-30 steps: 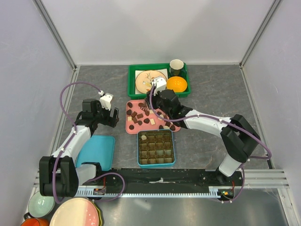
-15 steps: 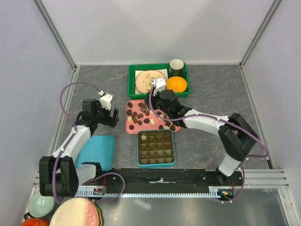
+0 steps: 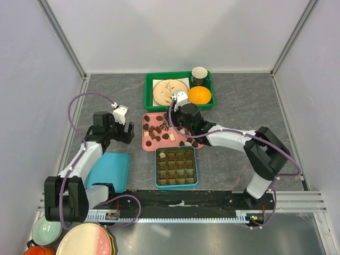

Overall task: Pack the chocolate
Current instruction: Pick up the fake chocolate from the plate.

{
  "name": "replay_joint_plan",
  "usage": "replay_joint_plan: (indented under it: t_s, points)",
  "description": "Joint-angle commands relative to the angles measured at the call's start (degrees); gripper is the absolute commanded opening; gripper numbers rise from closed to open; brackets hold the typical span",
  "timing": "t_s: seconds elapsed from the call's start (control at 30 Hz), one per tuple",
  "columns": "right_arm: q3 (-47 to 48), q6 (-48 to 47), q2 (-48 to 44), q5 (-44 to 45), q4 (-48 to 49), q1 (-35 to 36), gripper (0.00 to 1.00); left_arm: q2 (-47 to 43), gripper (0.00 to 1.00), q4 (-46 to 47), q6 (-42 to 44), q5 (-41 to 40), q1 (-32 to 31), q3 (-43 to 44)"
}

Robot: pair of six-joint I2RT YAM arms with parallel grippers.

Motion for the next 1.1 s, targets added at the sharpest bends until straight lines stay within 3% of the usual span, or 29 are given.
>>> replay_joint_plan:
  t_s: [0.0,0.27,0.53,1.07]
  points:
    - [-0.9,-0.6,0.0,0.9,-1.0,0.1,0.51,-0.7,0.97,0.1,1.7,1.2,0.2,1.2]
    - [-1.7,-1.4,-1.6,0.8,-2.4,0.1,0.50,-0.8,0.97,0.2,1.7,1.4,0.2,1.1]
    - [-2.2,-1.7,-4.0,0.6,-2.6,0.1,0.37,-1.0,0.97,0.1,1.7,1.7,0.2,0.4]
    - [2.5,-0.7,-10.3,-1.2,-2.1,0.1,0.24,-1.7,0.96,-0.7,1.3,2.3,0.2,1.1]
